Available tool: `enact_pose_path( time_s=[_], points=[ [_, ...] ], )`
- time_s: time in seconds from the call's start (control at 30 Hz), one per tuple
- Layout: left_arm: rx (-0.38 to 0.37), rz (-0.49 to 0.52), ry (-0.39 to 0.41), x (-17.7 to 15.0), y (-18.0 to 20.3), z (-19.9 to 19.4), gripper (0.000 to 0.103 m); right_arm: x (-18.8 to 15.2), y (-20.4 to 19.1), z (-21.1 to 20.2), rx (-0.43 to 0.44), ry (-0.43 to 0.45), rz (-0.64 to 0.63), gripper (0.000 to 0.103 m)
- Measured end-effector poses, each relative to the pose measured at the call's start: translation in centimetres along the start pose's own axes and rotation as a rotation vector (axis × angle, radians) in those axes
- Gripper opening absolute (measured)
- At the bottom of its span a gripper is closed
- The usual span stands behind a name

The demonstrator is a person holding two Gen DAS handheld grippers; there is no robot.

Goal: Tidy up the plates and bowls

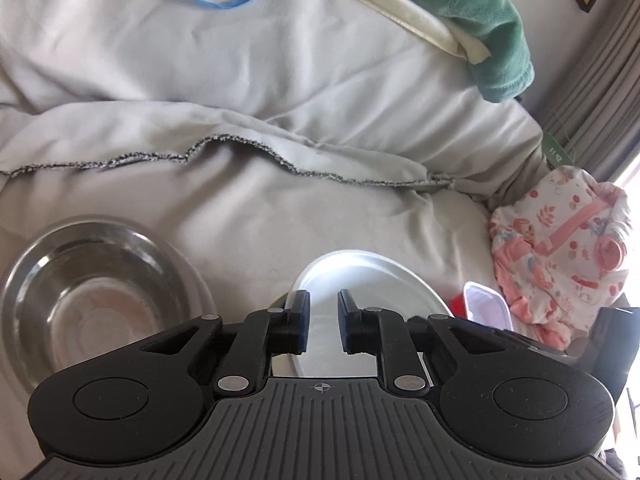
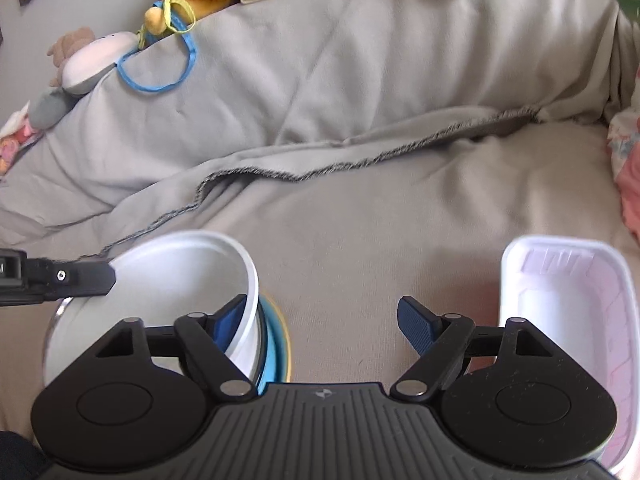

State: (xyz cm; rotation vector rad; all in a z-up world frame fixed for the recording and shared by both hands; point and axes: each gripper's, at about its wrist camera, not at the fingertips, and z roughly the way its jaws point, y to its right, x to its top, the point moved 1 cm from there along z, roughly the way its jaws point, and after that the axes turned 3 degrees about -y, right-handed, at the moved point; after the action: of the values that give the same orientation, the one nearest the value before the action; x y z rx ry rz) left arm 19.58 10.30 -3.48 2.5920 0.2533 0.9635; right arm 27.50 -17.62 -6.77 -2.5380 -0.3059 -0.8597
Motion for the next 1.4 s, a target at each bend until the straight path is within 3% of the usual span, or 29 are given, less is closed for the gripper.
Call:
enact_pose_path(
  time_s=[0.17,0.27,0.3,0.4,0.67,0.97,1.17,1.4],
  points=[
    [0.055,0.010,-0.017,-0.5,-0.6,-1.7,0.022,-0.6,-0.3,0.3,0.146,-0.071,0.015,0.080],
    [0.061,-0.023,-0.067,-0.7,-1.5,-0.9,0.041,-1.3,-0.3,2.0,0.175,-0.148,0.058,0.080],
    [0.050,-0.048,-0.089,-0.6,-1.9,-0.4,0.042,-1.5,-0.3,2.5,0.173,-0.168,0.064,0.080],
    [0.043,-0.090,-0.145,-0.4,-2.7,1.4,0.042,-2.0,-0.6,2.9,0.189,-0.208,0.072,0.080],
    [0.089,-0.046,-0.230,-0.8,-2.2,5.2,0.039,-2.4,-1.1,4.8,0.319,-0.339,0.178,0.080],
    [0.091,-0.068,-0.251,-2.1,-2.3,6.4,0.043,-2.8,-1.9,4.8,0.334,-0.344,0.175,0.080],
    [0.100,-0.076,-0.316,-2.7,-2.0,5.0,0.041,-3.2,-2.9,3.8,0.294,-0.343,0.134,0.080],
    [0.072,-0.128,-0.329,-4.9,-3.2,2.9,0.040,-4.9,-3.8,2.6,0.323,-0.397,0.066,0.080]
  ],
)
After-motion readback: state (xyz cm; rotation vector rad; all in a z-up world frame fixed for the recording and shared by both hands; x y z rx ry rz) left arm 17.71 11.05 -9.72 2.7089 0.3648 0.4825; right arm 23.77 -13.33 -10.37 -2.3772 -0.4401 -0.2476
